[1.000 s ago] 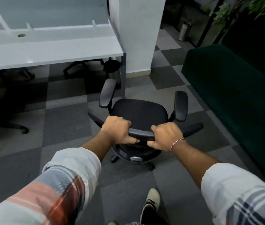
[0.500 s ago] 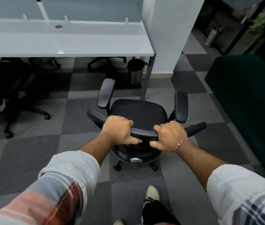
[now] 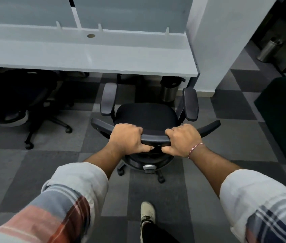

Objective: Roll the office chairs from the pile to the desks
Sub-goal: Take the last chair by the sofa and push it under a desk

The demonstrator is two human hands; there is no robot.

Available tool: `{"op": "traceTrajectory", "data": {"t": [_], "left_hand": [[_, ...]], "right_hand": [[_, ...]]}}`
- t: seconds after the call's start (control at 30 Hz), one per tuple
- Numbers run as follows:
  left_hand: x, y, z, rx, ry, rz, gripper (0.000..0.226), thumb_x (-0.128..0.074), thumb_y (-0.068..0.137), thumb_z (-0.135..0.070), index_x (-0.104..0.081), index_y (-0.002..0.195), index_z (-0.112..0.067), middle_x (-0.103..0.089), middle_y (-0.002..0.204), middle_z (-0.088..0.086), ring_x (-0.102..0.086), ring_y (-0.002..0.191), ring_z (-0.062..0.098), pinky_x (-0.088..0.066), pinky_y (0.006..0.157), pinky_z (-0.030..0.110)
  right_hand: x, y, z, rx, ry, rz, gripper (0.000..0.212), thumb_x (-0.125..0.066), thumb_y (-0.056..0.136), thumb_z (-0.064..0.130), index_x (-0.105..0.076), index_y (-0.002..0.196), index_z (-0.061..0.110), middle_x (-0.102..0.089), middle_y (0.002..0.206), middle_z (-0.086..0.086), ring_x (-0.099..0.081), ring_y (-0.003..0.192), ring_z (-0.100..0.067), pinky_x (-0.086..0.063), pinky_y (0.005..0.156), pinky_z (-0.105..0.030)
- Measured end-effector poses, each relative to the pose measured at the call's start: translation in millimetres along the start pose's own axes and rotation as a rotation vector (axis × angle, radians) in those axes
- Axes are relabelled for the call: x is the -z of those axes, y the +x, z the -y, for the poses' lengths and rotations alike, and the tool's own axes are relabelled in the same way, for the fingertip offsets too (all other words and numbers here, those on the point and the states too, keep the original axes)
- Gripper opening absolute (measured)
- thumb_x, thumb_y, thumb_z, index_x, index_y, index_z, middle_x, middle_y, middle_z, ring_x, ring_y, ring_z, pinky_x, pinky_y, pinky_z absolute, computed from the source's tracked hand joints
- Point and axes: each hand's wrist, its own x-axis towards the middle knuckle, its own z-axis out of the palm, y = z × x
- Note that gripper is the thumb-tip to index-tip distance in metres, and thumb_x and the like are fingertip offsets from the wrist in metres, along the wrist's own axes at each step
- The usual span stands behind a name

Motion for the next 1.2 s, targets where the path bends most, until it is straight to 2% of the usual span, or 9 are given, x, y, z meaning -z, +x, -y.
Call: {"op": "traceTrajectory", "data": {"t": [0.27, 0.4, 0.5, 0.67, 0.87, 1.2], "left_hand": [[-4, 58, 77, 0.114, 0.029, 0.087, 0.066, -0.045, 0.069, -0.093, -0.041, 0.063, -0.027, -0.050, 0.061, -0.010, -0.052, 0.058, 0.011, -0.037, 0.051, 0.028], [-6, 75, 108, 0.155, 0.030, 0.122, 0.066, -0.046, 0.068, -0.092, -0.044, 0.065, -0.027, -0.053, 0.064, -0.010, -0.054, 0.062, 0.013, -0.037, 0.054, 0.030], [-8, 78, 128, 0.165, 0.038, 0.139, 0.066, -0.047, 0.067, -0.093, -0.049, 0.068, -0.027, -0.056, 0.065, -0.009, -0.056, 0.063, 0.014, -0.039, 0.056, 0.030], [-11, 67, 160, 0.171, 0.025, 0.166, 0.067, -0.051, 0.064, -0.093, -0.051, 0.067, -0.026, -0.055, 0.063, -0.009, -0.055, 0.062, 0.014, -0.042, 0.056, 0.030], [-6, 40, 187, 0.129, 0.012, 0.213, 0.064, -0.054, 0.066, -0.091, -0.051, 0.067, -0.027, -0.054, 0.063, -0.010, -0.052, 0.061, 0.011, -0.036, 0.055, 0.030], [3, -40, 219, 0.115, -0.020, 0.284, 0.063, -0.054, 0.064, -0.091, -0.051, 0.070, -0.029, -0.057, 0.069, -0.010, -0.056, 0.067, 0.013, -0.038, 0.057, 0.030]], "right_hand": [[2, 105, -12, 0.053, 0.028, -0.012, 0.046, -0.046, 0.083, 0.066, -0.055, 0.093, 0.021, -0.062, 0.076, 0.003, -0.057, 0.067, -0.021, -0.035, 0.064, -0.035], [5, 141, -9, 0.061, 0.057, 0.002, 0.043, -0.048, 0.084, 0.065, -0.041, 0.086, 0.023, -0.048, 0.067, 0.004, -0.047, 0.060, -0.020, -0.035, 0.063, -0.035], [10, 158, 1, 0.053, 0.075, 0.005, 0.043, -0.049, 0.084, 0.064, -0.038, 0.085, 0.022, -0.045, 0.066, 0.005, -0.047, 0.061, -0.020, -0.035, 0.064, -0.036], [21, 169, 36, 0.021, 0.126, 0.005, 0.040, -0.051, 0.085, 0.059, -0.038, 0.085, 0.021, -0.045, 0.070, 0.004, -0.043, 0.063, -0.022, -0.031, 0.065, -0.036], [32, 170, 80, -0.026, 0.138, 0.019, 0.038, -0.051, 0.085, 0.057, -0.040, 0.084, 0.021, -0.044, 0.067, 0.004, -0.045, 0.061, -0.022, -0.031, 0.064, -0.036], [59, 155, 162, -0.033, 0.126, 0.031, 0.040, -0.051, 0.083, 0.059, -0.042, 0.083, 0.021, -0.050, 0.066, 0.003, -0.050, 0.060, -0.023, -0.035, 0.063, -0.036]]}}
